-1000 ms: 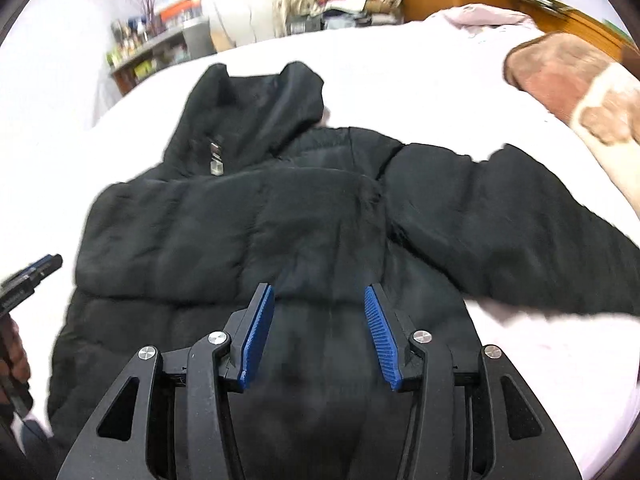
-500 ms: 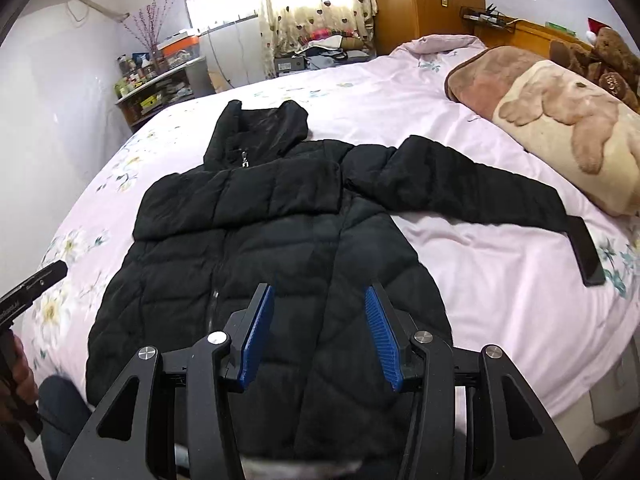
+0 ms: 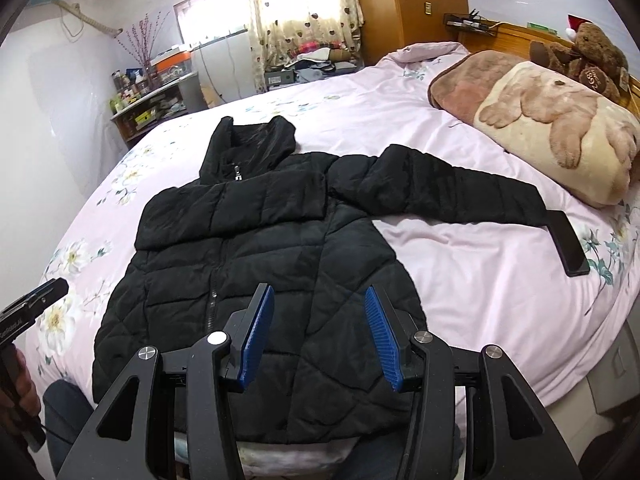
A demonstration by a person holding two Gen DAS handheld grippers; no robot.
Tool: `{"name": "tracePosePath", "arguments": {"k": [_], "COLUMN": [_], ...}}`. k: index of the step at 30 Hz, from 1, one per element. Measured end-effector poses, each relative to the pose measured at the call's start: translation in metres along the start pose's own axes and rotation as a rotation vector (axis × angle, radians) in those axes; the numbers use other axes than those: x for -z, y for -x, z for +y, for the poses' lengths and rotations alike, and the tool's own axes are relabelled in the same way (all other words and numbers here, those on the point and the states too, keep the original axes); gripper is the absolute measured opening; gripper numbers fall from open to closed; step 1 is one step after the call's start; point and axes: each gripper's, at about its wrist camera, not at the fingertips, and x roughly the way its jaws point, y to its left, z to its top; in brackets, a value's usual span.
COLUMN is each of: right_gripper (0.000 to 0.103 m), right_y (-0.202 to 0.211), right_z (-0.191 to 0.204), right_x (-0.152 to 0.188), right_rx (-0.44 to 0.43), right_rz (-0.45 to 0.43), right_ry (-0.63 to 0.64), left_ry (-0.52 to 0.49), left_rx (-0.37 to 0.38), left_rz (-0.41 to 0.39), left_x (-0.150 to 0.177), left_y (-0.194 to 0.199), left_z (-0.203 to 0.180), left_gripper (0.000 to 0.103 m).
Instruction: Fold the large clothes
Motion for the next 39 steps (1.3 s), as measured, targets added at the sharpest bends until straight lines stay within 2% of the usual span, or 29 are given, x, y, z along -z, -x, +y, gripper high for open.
{"name": "tracePosePath", "arguments": {"k": [10, 19, 27, 30, 39], "right_gripper": [0.052, 0.052, 0.052, 0.052, 0.052], "right_y": [-0.03, -0.094, -0.172, -0.199, -0.244], "right_z": [-0.035, -0.108, -0.193, -0.231, -0.29], "right_x": [-0.011, -0.032, -0.05, -0.052, -0.056], "right_rx": [0.041, 0.096, 0.167, 0.166, 0.126], "right_rz": [0.017, 0.059, 0.124, 0.134, 0.083], "right_ry": [-0.044, -0.164, -0.322, -0.441, -0.666], "left_ry": [-0.022, -0.049, -0.077, -0.074, -0.028], "left_rx": [-0.028, -0.06, -0.088, -0.105, -0.143], "left_rz": [0.023, 0.04, 0.061, 0.077, 0.117], "left_x": [-0.018, -0.047, -0.064, -0.068, -0.071], "left_y": [-0.036, -0.099, -0.162, -0.185, -0.225], "left_z": [-0.006, -0.005, 0.001, 0.006, 0.028], "left_gripper": [0.062, 0.062, 0.062, 0.062, 0.062]}}
